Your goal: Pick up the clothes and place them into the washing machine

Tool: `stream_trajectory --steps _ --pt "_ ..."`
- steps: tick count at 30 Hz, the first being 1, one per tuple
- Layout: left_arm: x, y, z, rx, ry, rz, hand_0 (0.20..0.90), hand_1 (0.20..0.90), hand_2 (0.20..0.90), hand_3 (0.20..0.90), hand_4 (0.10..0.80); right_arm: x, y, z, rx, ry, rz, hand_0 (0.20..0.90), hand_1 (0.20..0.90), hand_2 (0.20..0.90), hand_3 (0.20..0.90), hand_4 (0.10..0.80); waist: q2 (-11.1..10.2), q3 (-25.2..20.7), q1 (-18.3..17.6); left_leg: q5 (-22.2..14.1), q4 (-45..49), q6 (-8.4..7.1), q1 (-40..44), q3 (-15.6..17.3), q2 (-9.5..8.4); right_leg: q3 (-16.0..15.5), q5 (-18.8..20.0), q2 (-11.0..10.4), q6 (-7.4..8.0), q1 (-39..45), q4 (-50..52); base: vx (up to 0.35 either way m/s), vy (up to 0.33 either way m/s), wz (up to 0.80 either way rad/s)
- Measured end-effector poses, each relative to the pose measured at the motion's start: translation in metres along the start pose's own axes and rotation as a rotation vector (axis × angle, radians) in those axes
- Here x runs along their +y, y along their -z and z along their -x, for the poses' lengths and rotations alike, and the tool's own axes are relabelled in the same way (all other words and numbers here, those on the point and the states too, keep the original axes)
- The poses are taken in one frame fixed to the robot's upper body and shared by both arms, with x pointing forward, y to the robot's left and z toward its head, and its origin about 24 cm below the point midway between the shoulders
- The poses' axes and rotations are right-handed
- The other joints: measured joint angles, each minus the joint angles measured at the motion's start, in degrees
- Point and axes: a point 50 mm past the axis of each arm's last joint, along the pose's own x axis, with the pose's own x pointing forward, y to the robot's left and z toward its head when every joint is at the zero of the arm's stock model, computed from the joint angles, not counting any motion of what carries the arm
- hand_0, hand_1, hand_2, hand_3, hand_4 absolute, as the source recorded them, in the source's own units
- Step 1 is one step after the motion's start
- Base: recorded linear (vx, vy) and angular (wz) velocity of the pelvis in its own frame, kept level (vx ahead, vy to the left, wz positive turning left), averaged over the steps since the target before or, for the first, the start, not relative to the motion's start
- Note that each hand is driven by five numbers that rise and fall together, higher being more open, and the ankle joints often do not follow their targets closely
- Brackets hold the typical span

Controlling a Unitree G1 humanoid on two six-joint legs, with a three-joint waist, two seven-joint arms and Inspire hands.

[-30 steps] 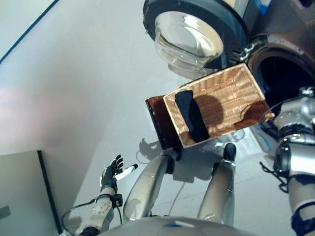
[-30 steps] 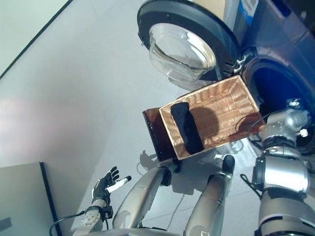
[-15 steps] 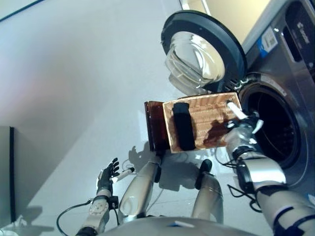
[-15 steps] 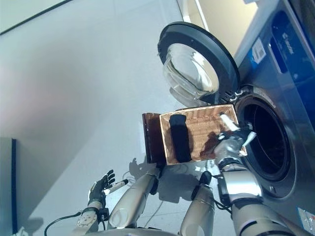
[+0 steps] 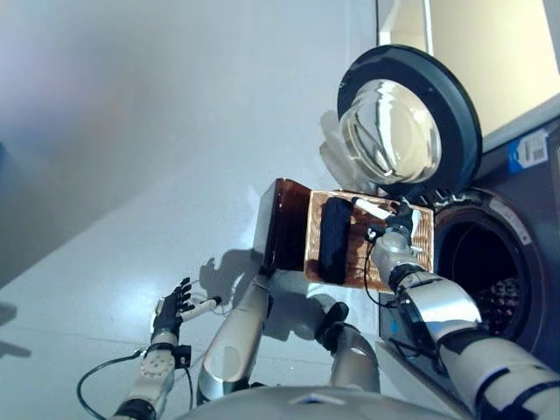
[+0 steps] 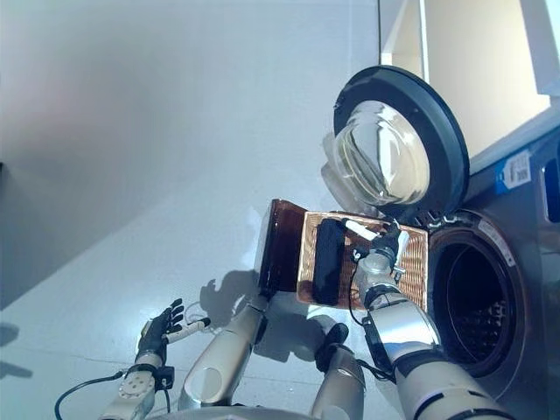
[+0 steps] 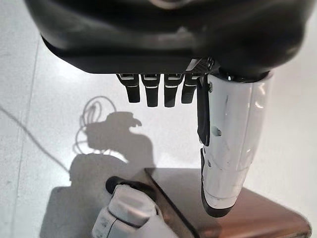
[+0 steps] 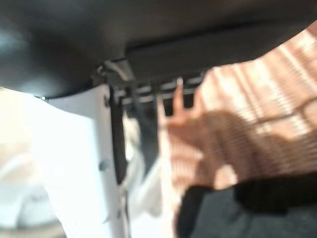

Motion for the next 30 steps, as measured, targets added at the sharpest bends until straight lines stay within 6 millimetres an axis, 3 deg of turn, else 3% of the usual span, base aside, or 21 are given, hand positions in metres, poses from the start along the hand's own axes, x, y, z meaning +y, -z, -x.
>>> stream_trajectory --steps 5,9,19,21,22,23,30 --pt "-0.002 -0.025 -0.005 -0.106 -0.019 0.016 0.900 0.900 0.900 0.900 0.800 -0.002 0.008 0.002 0.000 0.039 0.168 0.900 0.900 0.900 0.900 0.800 -0.74 0.95 1.92 0.00 0.73 -0.05 -1.91 -2.07 -0.89 -1.86 -0.43 0.15 0.37 -0.21 0.05 0.045 -0.028 0.22" --pt "-0.005 -0.048 -0.009 -0.198 -0.016 0.029 0.900 0.900 0.900 0.900 0.800 0.001 0.008 0.004 0.007 0.059 0.202 0.900 0.900 0.900 0.900 0.800 -1.55 2.75 2.52 0.02 2.15 -0.20 -4.23 -3.44 -1.20 -2.81 -1.59 0.00 0.29 -1.17 1.11 0.031 -0.009 0.29" --pt "-0.009 -0.068 -0.011 -0.273 -0.013 0.036 0.900 0.900 0.900 0.900 0.800 0.005 0.001 0.005 0.013 0.096 0.232 0.900 0.900 0.900 0.900 0.800 -0.14 6.23 4.42 -0.25 5.09 0.09 -8.23 -4.35 -3.40 -4.03 -3.31 -1.88 0.36 -3.70 4.62 -0.003 0.007 0.15" --pt "-0.012 -0.073 -0.011 -0.293 -0.002 0.038 0.900 0.900 0.900 0.900 0.800 -0.002 0.001 0.002 0.014 0.130 0.244 0.639 0.639 0.639 0.639 0.614 0.33 6.52 5.23 -0.46 6.12 0.40 -9.50 -4.49 -4.11 -3.95 -4.34 -2.73 0.05 -5.16 6.61 -0.003 -0.003 0.20" --pt "-0.014 -0.076 -0.011 -0.304 0.007 0.035 0.900 0.900 0.900 0.900 0.800 -0.006 -0.003 0.000 0.008 0.145 0.250 0.362 0.362 0.362 0.362 0.416 1.09 6.97 5.67 -0.43 6.64 0.35 -9.73 -4.60 -4.37 -4.06 -4.51 -2.89 0.03 -5.15 7.07 -0.002 0.001 0.17" --pt "-0.015 -0.076 -0.011 -0.305 0.011 0.034 0.900 0.900 0.900 0.900 0.800 -0.009 -0.002 -0.001 0.016 0.162 0.262 0.200 0.200 0.200 0.200 0.300 1.35 7.11 5.72 -0.42 6.81 0.34 -9.73 -4.73 -4.72 -4.05 -4.85 -3.25 -0.01 -5.21 7.59 -0.005 0.007 0.16" --pt "-0.019 -0.086 -0.010 -0.341 0.030 0.028 0.900 0.900 0.900 0.900 0.800 -0.031 -0.004 -0.008 0.031 0.244 0.288 0.200 0.200 0.200 0.200 0.300 1.86 7.35 7.12 -0.46 8.20 0.40 -11.69 -5.47 -6.00 -4.32 -6.55 -4.38 0.09 -6.95 10.44 0.000 0.009 0.14"
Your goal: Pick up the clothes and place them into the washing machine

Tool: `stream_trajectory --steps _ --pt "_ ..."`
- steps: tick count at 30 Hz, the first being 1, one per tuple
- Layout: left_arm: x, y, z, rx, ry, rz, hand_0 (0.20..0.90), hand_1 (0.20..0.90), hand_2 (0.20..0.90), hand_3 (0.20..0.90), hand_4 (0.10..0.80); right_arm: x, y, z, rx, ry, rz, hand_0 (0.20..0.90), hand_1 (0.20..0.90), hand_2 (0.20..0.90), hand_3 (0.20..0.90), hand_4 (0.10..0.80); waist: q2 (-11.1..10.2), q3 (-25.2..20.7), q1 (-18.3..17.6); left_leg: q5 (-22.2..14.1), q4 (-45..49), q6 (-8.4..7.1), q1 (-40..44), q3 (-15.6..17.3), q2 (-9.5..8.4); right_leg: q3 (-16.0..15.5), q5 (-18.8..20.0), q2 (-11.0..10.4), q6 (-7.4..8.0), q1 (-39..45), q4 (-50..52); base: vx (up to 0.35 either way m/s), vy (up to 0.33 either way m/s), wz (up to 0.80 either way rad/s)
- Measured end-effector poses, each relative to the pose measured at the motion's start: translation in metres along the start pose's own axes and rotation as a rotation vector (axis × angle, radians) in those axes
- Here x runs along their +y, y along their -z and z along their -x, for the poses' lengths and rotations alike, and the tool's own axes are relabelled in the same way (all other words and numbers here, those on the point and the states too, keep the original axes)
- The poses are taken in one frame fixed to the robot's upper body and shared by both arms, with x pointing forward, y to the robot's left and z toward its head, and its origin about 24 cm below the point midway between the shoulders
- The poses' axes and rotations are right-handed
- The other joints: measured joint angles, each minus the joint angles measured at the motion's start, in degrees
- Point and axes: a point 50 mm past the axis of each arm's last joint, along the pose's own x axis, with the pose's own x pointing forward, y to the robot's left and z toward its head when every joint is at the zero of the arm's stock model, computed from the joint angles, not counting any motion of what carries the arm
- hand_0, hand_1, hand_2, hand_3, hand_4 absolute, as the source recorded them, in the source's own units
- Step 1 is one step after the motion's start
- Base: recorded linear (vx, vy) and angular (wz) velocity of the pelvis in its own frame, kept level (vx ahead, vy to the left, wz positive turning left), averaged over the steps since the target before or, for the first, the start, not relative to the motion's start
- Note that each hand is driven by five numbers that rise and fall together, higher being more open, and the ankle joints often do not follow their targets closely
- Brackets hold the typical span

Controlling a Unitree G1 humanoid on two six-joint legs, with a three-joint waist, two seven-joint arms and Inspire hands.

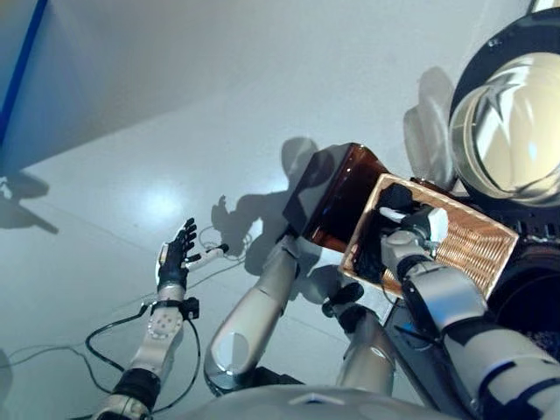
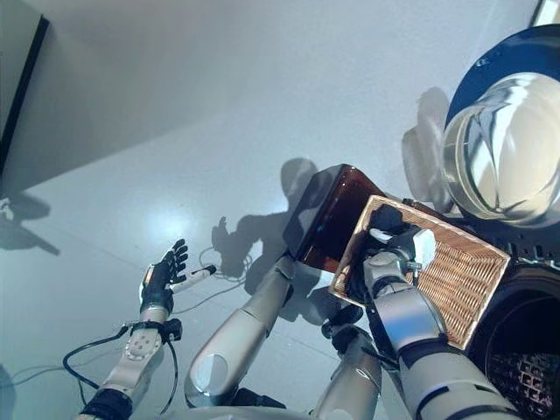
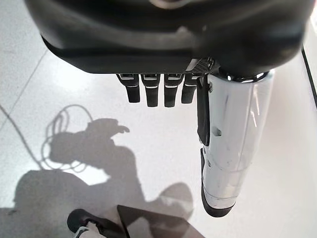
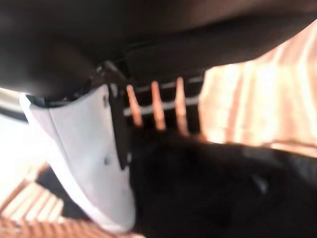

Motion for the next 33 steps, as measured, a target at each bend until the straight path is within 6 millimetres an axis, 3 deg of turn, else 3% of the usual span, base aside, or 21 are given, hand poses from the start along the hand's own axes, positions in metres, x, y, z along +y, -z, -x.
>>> stream_trajectory --steps 4,16,25,27,31,33 --pt "-0.001 -0.003 0.000 -0.014 0.007 -0.002 0.900 0.900 0.900 0.900 0.800 -0.011 0.015 -0.006 0.043 0.032 -0.005 0.200 0.200 0.200 0.200 0.300 0.89 0.37 0.09 -0.05 0.54 0.08 -0.01 -0.47 -0.94 0.19 -0.94 -0.78 -0.01 0.01 1.26 -0.011 0.054 0.15" --pt "0.001 0.002 0.003 0.007 0.006 -0.010 0.900 0.900 0.900 0.900 0.800 -0.023 0.052 -0.008 0.140 0.063 -0.003 0.200 0.200 0.200 0.200 0.300 1.30 -0.05 -0.53 -0.45 0.32 0.71 2.51 1.70 -0.74 2.22 -0.80 -1.38 0.17 1.26 1.13 0.007 0.028 -0.07" --pt "0.011 0.027 0.014 0.112 -0.014 -0.063 0.900 0.900 0.900 0.900 0.800 -0.027 0.051 -0.011 0.146 0.078 -0.058 0.200 0.200 0.200 0.200 0.300 1.02 -3.78 -3.71 -0.70 -1.53 1.34 6.68 4.36 0.75 4.42 1.17 -0.50 1.33 4.20 -2.48 0.024 0.011 -0.16" --pt "0.013 0.033 0.019 0.134 -0.017 -0.069 0.900 0.900 0.900 0.900 0.800 -0.030 0.053 -0.012 0.166 0.087 -0.156 0.200 0.200 0.200 0.200 0.300 0.88 -5.12 -4.88 -0.93 -1.99 1.73 7.77 5.11 1.22 4.96 1.67 -0.31 1.28 5.29 -3.85 -0.011 0.038 -0.23" --pt "0.019 0.047 0.030 0.195 -0.025 -0.083 0.900 0.900 0.900 0.900 0.800 -0.031 0.047 -0.014 0.223 0.128 -0.539 0.200 0.200 0.200 0.200 0.300 0.44 -7.83 -8.18 -1.19 -3.05 2.32 9.15 7.50 1.72 7.20 2.90 0.06 1.46 5.39 -5.73 -0.009 0.055 -0.30" --pt "0.021 0.050 0.031 0.207 -0.035 -0.071 0.900 0.900 0.900 0.900 0.800 -0.033 0.044 -0.013 0.166 0.083 -0.729 0.200 0.200 0.200 0.200 0.300 0.47 -7.92 -8.15 -1.43 -3.27 2.68 9.22 8.85 2.42 8.31 3.75 0.76 1.15 5.27 -6.97 0.008 0.031 -0.36"
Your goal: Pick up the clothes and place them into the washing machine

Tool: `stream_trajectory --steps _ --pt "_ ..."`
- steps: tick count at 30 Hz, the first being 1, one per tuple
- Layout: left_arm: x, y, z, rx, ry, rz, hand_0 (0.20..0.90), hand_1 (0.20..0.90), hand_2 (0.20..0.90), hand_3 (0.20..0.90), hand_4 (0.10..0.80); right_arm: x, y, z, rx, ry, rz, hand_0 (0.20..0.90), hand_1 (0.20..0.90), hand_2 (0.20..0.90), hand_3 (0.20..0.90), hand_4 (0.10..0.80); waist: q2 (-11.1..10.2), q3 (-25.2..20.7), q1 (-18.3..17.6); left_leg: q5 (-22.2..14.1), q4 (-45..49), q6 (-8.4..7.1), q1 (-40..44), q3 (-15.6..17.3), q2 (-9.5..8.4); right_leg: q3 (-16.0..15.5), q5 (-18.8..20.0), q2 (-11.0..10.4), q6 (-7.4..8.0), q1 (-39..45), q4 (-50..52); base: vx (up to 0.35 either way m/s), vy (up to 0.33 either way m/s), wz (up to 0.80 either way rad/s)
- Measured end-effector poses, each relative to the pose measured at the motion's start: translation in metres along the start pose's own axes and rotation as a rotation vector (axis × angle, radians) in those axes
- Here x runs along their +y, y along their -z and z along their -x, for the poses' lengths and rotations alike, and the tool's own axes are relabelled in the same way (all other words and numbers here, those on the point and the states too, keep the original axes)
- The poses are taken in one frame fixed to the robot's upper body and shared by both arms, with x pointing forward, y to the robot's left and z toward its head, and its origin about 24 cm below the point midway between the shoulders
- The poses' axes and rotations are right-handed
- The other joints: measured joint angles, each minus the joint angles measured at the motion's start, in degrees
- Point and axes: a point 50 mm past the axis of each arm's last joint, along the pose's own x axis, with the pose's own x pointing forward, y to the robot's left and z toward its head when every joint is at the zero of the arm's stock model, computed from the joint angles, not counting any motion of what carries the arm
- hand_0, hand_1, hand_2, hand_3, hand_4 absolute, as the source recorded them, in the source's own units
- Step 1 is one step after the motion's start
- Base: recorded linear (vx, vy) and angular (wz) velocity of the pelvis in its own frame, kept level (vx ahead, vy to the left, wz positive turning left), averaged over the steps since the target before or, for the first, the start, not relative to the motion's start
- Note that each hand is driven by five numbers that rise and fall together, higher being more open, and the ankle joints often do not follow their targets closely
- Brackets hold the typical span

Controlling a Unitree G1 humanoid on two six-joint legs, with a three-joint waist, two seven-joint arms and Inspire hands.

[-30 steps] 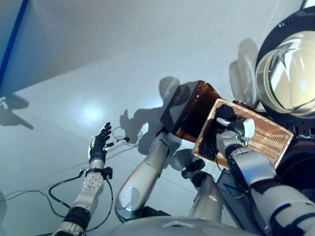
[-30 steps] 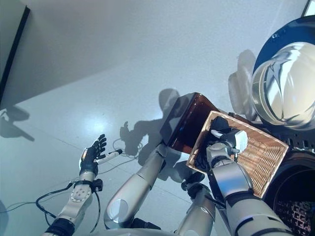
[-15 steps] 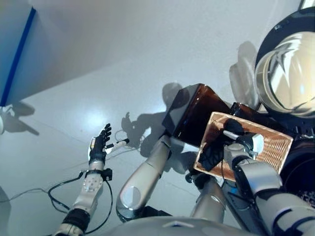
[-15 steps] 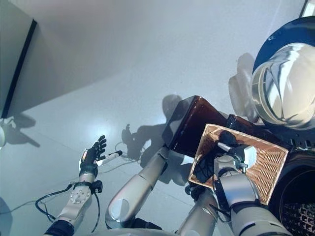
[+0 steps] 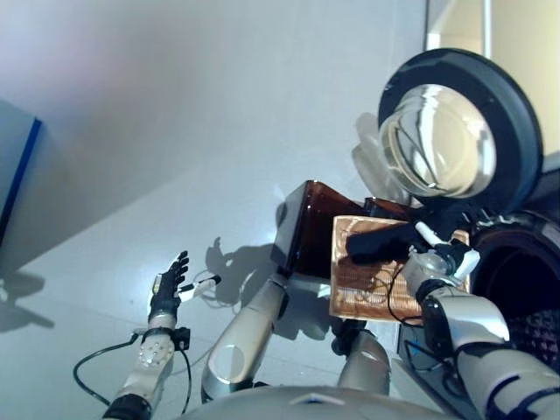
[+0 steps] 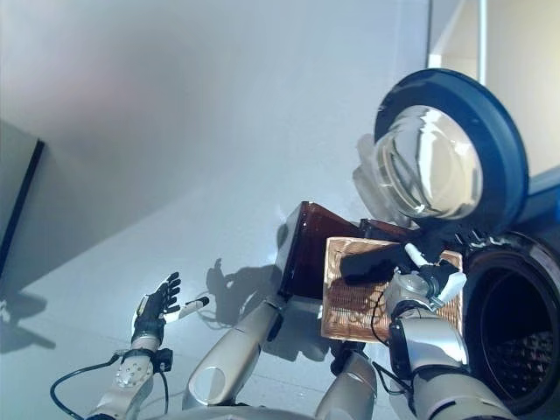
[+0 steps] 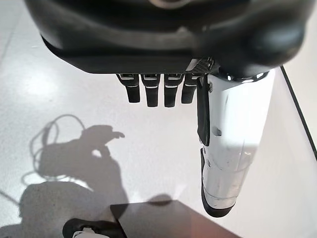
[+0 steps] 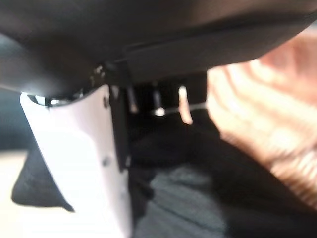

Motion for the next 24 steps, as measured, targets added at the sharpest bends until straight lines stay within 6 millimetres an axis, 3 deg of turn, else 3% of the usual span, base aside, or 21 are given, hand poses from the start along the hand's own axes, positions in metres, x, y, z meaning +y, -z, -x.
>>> stream_trajectory --steps 3,6,9,13,19,20,21,24 --pt "0.000 0.013 0.004 0.058 0.000 0.009 0.900 0.900 0.900 0.900 0.800 -0.001 0.011 0.006 0.040 0.006 -0.144 0.200 0.200 0.200 0.200 0.300 -0.14 -0.11 -2.39 -0.20 -1.00 0.30 1.25 1.88 0.67 2.02 1.36 0.41 -0.30 0.14 -1.90 0.004 0.037 -0.40" --pt "-0.001 0.021 0.007 0.085 0.001 0.023 0.900 0.900 0.900 0.900 0.800 -0.013 0.028 0.005 0.099 0.059 -0.112 0.200 0.200 0.200 0.200 0.300 0.26 -0.34 -3.75 -0.29 -1.65 0.43 2.22 2.82 0.81 2.31 2.59 0.40 1.30 1.46 -3.83 -0.023 0.033 -0.18" --pt "-0.004 0.026 0.009 0.113 0.003 0.054 0.900 0.900 0.900 0.900 0.800 -0.022 0.035 0.005 0.123 0.105 -0.067 0.200 0.200 0.200 0.200 0.300 0.66 -0.36 -3.98 -0.26 -2.22 0.40 2.22 3.19 0.87 2.94 2.69 0.36 1.28 0.84 -4.00 -0.003 -0.002 -0.08" --pt "-0.013 0.033 0.012 0.145 0.011 0.073 0.900 0.900 0.900 0.900 0.800 -0.029 0.028 -0.001 0.099 0.143 -0.026 0.200 0.200 0.200 0.200 0.300 2.45 -0.13 -4.34 -0.27 -2.27 0.40 2.19 3.29 0.73 3.01 2.73 0.25 1.22 0.82 -4.16 0.000 0.000 0.00" --pt "-0.026 0.035 0.016 0.155 0.050 0.075 0.900 0.900 0.900 0.900 0.800 -0.021 0.000 -0.008 0.013 0.141 0.174 0.200 0.200 0.200 0.200 0.300 3.92 0.09 -4.30 -0.25 -2.34 0.40 1.69 3.02 0.93 2.86 2.71 0.50 1.25 0.43 -3.86 -0.020 -0.018 0.00" --pt "-0.028 0.035 0.016 0.156 0.054 0.079 0.900 0.900 0.900 0.900 0.800 -0.018 -0.004 -0.008 0.000 0.140 0.194 0.757 0.757 0.757 0.757 0.698 3.94 0.18 -4.23 -0.21 -2.39 0.36 1.49 2.99 0.96 2.87 2.71 0.52 1.25 -0.11 -3.76 -0.030 -0.033 -0.01" --pt "-0.029 0.034 0.016 0.155 0.057 0.080 0.900 0.900 0.900 0.900 0.800 -0.015 -0.009 -0.009 -0.009 0.135 0.210 0.900 0.900 0.900 0.900 0.800 3.96 0.20 -4.17 -0.21 -2.32 0.35 1.12 2.95 1.02 2.84 2.71 0.59 1.25 -0.36 -3.73 -0.026 -0.031 0.01" --pt "-0.033 0.030 0.013 0.140 0.072 0.072 0.900 0.900 0.900 0.900 0.800 -0.001 -0.024 -0.008 -0.068 0.109 0.277 0.900 0.900 0.900 0.900 0.800 3.91 1.84 -3.94 -0.11 -2.14 0.20 0.70 2.76 1.15 2.68 2.68 0.78 1.23 -0.58 -3.26 -0.021 -0.039 0.03"
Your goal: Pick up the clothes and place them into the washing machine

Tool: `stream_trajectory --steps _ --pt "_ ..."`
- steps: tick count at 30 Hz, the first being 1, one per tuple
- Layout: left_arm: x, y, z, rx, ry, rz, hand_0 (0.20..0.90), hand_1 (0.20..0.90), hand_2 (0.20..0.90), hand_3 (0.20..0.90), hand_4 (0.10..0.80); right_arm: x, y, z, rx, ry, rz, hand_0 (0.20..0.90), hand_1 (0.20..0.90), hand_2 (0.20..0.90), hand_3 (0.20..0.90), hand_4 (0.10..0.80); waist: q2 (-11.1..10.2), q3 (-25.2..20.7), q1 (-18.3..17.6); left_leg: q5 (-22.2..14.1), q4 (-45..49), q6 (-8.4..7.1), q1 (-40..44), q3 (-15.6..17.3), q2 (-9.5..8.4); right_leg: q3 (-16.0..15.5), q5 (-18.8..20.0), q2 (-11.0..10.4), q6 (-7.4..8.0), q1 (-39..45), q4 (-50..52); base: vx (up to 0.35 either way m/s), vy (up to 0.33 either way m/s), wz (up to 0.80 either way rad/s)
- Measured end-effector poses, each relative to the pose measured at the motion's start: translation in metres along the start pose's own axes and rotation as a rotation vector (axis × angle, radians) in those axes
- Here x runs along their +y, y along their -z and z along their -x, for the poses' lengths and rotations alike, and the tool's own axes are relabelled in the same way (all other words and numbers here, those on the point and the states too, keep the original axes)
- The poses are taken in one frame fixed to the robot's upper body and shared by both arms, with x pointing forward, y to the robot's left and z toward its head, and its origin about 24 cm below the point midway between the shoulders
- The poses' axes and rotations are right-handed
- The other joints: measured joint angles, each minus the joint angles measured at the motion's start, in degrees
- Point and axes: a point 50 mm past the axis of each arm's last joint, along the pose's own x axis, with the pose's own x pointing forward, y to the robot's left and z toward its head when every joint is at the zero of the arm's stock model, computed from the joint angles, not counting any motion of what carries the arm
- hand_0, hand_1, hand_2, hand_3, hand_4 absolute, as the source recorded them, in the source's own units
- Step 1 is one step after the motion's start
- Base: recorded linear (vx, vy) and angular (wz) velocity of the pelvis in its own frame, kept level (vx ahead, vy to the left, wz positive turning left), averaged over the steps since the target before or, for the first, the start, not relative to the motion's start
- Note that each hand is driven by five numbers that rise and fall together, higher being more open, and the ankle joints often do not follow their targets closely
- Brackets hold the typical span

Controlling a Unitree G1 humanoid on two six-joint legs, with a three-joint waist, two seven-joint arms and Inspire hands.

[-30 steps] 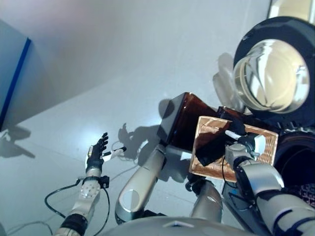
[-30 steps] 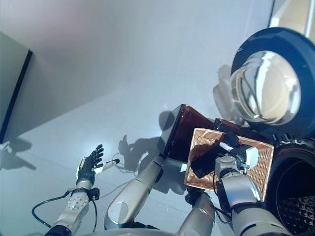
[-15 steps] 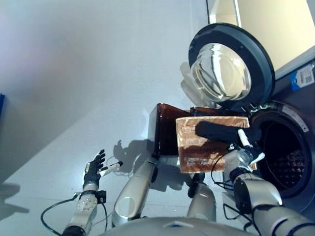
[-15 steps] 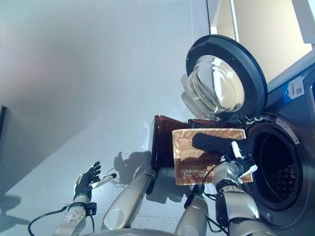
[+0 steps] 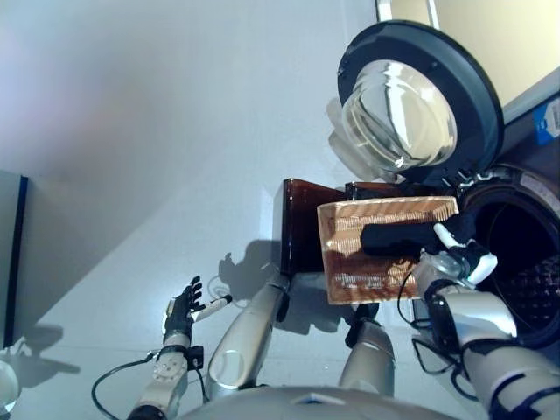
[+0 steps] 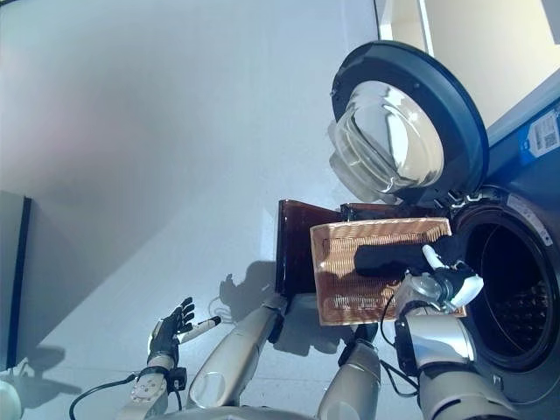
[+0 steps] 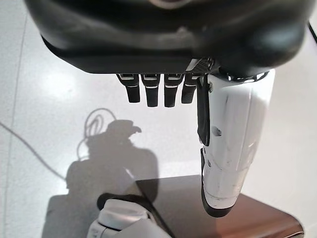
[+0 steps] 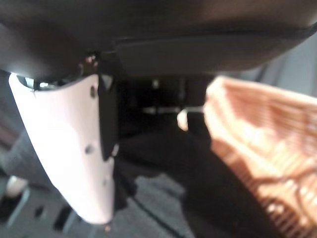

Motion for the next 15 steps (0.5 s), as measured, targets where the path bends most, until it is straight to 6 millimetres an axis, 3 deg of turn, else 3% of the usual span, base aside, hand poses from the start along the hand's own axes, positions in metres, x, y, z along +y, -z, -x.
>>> stream_trajectory --steps 5,15 --pt "-0.005 -0.015 -0.009 -0.047 0.003 -0.010 0.900 0.900 0.900 0.900 0.800 0.015 -0.024 0.005 -0.046 -0.039 0.013 0.900 0.900 0.900 0.900 0.800 -0.55 3.24 1.27 0.13 1.43 -0.28 -1.22 -1.08 0.19 -1.41 -1.08 0.18 -0.13 -0.68 2.27 -0.006 -0.034 0.13" --pt "-0.001 -0.032 -0.014 -0.112 -0.017 -0.011 0.900 0.900 0.900 0.900 0.800 0.031 -0.001 0.020 0.021 -0.102 0.088 0.900 0.900 0.900 0.900 0.800 -2.31 4.59 3.46 0.09 3.22 -0.54 -2.79 -2.60 -0.44 -2.12 -1.78 0.00 -0.57 -1.48 3.96 0.003 -0.016 0.08"
